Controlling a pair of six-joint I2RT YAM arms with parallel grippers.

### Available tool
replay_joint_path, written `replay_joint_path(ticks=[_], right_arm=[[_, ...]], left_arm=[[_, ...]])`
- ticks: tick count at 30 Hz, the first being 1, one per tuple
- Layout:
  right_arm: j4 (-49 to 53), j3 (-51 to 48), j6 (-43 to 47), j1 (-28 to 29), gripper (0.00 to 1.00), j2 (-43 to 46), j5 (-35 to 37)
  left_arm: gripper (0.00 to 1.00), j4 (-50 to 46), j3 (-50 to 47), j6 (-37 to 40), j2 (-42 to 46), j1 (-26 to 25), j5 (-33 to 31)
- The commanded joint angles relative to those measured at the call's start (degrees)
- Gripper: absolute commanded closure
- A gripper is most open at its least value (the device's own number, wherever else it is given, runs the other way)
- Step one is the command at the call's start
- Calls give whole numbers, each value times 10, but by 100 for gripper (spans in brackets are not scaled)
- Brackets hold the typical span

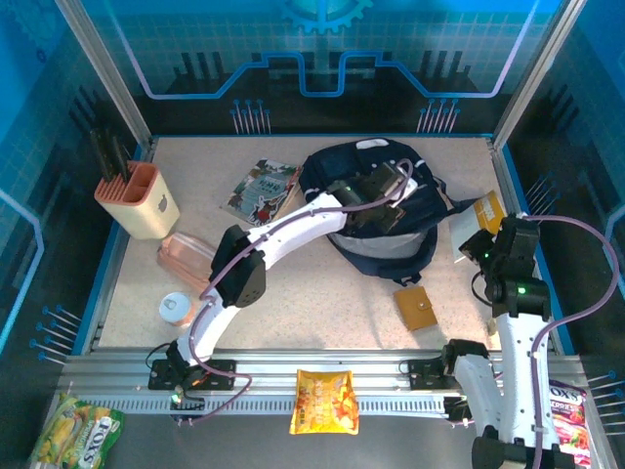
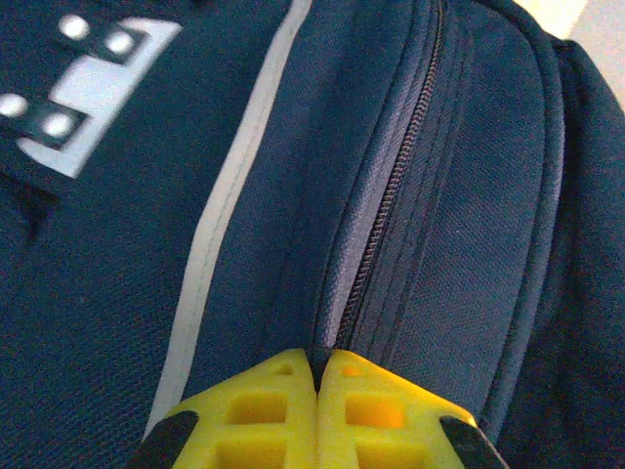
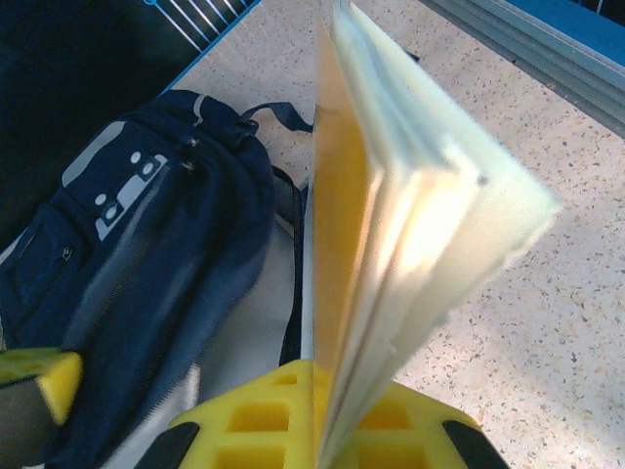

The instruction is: Pack books, pencil case, and school supplies into a backpack

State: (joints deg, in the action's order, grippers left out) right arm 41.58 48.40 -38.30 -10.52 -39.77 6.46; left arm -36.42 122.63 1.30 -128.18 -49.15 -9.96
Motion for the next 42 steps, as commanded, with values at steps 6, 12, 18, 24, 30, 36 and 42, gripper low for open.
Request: replay_joint_path(ticks=[6,12,18,24,30,36,42], right_arm=[[-53,-26,-71,-7,100,-4,-141],[-261,-117,-199,-5,100,-27,-297],[-452,-182,-299,26,100,-89,-298],[-560,-189,-333,98,99,-202,-220],[-671,-183,-380,143,98,-359,-164],[-771,-158,-409,162,92,-477,-126],[-742,-98,-414,185,74,-529,-143]], left_arm=[[100,133,-30,-52,88,23,-30],[100,149,-28,-58,92,26,-27],[100,152,-25,-67,95,28,-22],[100,146,-21,-74,97,30,-20],[100,145,-16,-94,100,37,-30],[100,146,-8,-102,103,43,-33],[100,144,-8,-109,103,46,-38]])
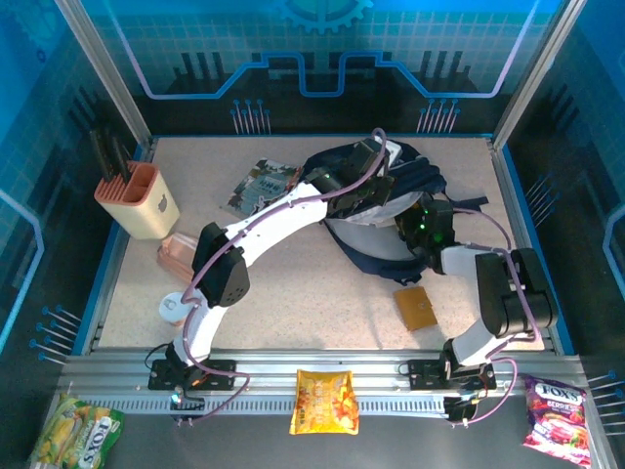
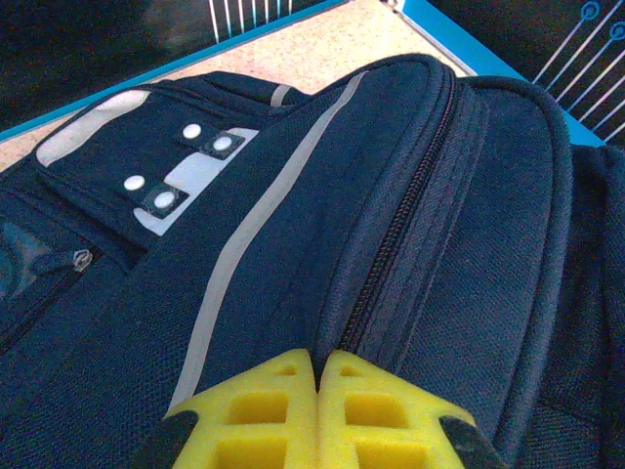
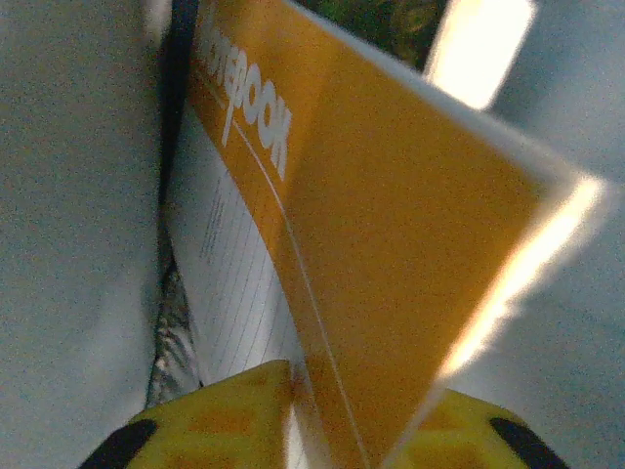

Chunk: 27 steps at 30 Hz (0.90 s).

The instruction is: Pack books, pencil case, and school supplies into a backpack

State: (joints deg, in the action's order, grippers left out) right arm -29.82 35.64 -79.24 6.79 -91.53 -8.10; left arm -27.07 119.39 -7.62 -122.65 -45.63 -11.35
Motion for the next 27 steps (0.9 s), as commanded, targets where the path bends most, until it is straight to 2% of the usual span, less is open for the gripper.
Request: replay_joint_path(ticks=[1,6,11,18,23,24,26,27], right_arm=[[-23,36,-2,12,71,-16,-2],[43,33,26,1,52,13,-22],[153,-13,69,-15,35,118,-15],[365,-61,132,-31,26,339,71],[509,-39,186,-31,24,467,154],[532,-28,196,-31,23,480,166],[577,2,217,-32,23,495,187],[594,17,227,-31,22,495,191]], left_arm=[[100,49,24,-24,48,11,-23],[100,41,24,-28,47,15,-23],[100,37,15,-36,47,21,-17],[100,33,-6,-40,39,28,11],[100,33,-48,-45,40,40,71],[95,32,-57,-45,42,42,86],[66,34,-89,-49,56,47,124],[59,44,-110,-54,67,49,139]])
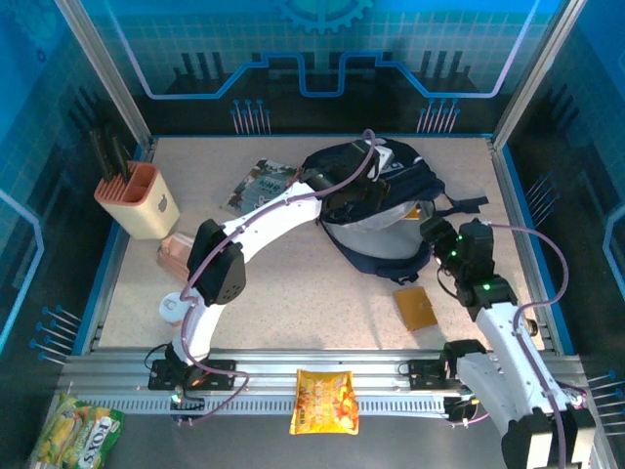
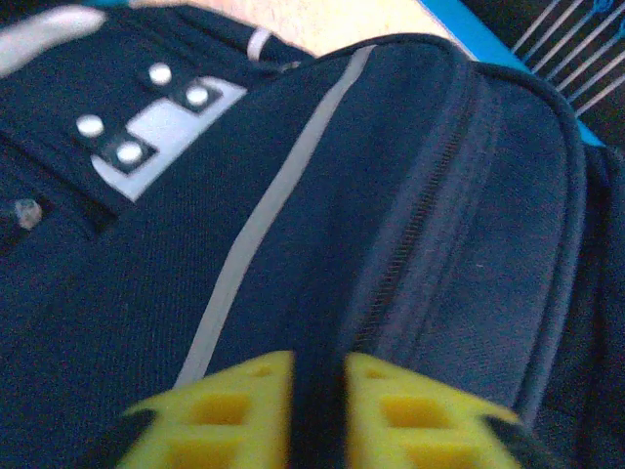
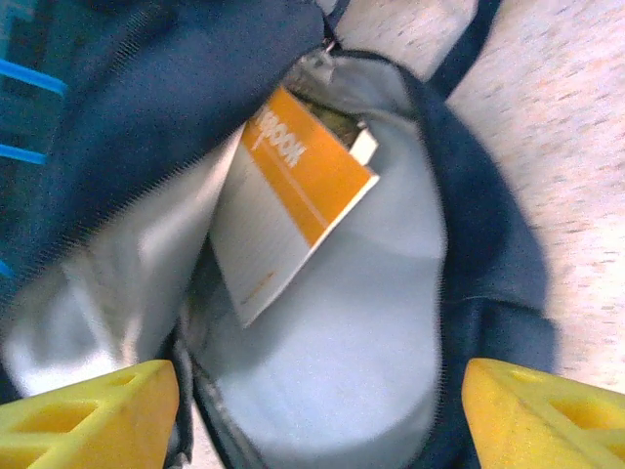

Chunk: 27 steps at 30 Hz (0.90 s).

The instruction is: Pack books, pencil case, and school supplies into a backpack

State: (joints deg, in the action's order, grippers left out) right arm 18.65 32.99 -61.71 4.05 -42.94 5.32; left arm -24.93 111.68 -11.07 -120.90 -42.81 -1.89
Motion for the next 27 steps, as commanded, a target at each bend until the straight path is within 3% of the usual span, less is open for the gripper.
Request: replay_joint_path(ticks=[1,5,10,18,27], right_arm=[[120,58,63,-3,22,8,60],[123,91,93,-3,21,-8,56],[71,86,112,-1,19,-35,9],[13,64,118,12,14,-67,-21],[-7,60,122,30,10,-74,-30]], left_arm=[[53,40,-65,-29,66,22,54],[27,113,-194,-71,144,36,63],[8,141,-321,-127,215,92,26],[1,105,-412,-155,232,200,-6],[1,23,-325,-135,110,293,33]])
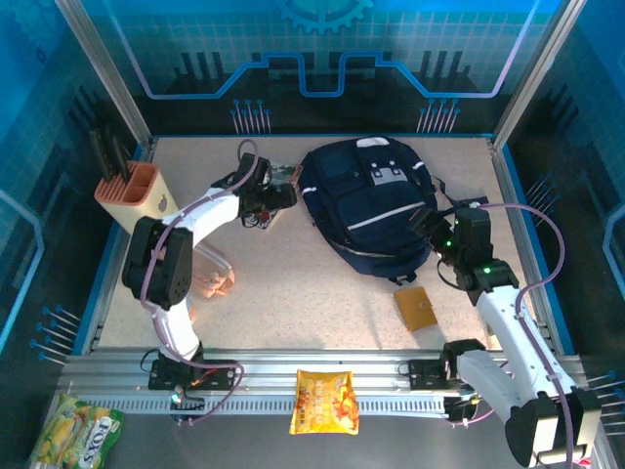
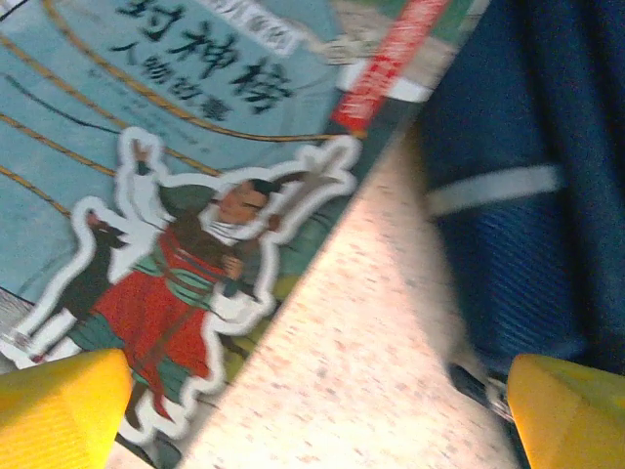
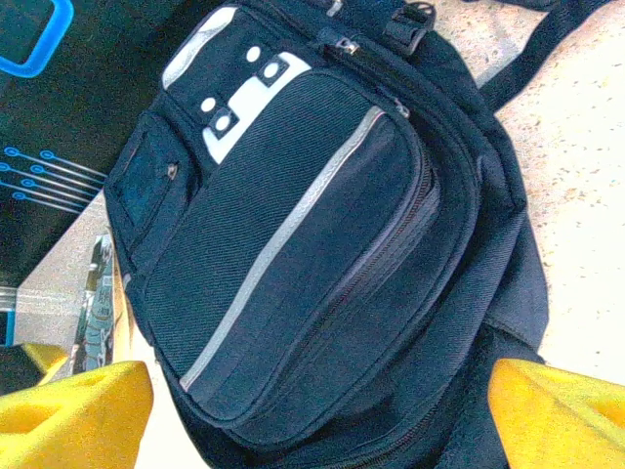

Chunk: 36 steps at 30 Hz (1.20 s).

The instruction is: Pack books, pencil case, and school supplies into a backpack

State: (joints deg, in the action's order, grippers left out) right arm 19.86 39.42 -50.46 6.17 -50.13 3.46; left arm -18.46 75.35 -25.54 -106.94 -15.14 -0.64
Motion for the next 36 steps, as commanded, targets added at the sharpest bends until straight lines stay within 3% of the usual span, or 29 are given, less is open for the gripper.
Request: replay_joint_path(ticks=[1,12,22,30,36], right_arm=[[-20,-6,9,9,11,-2,-12],[-31,-11,5,10,11,-15,-20],[-10,14,18,16,12,-34,-23],[-29,14,5,31,13,-47,-19],[-41,35,3,55,13,-82,-14]], left_arm=[[1,-52,53,14,-46,22,25],[4,-107,132,28,-133,64,47],[15,-117,78,-8,-123,63,41],[15,-59,-72,-106,-40,50,119],[17,22,-229,-217,58,-19,134]])
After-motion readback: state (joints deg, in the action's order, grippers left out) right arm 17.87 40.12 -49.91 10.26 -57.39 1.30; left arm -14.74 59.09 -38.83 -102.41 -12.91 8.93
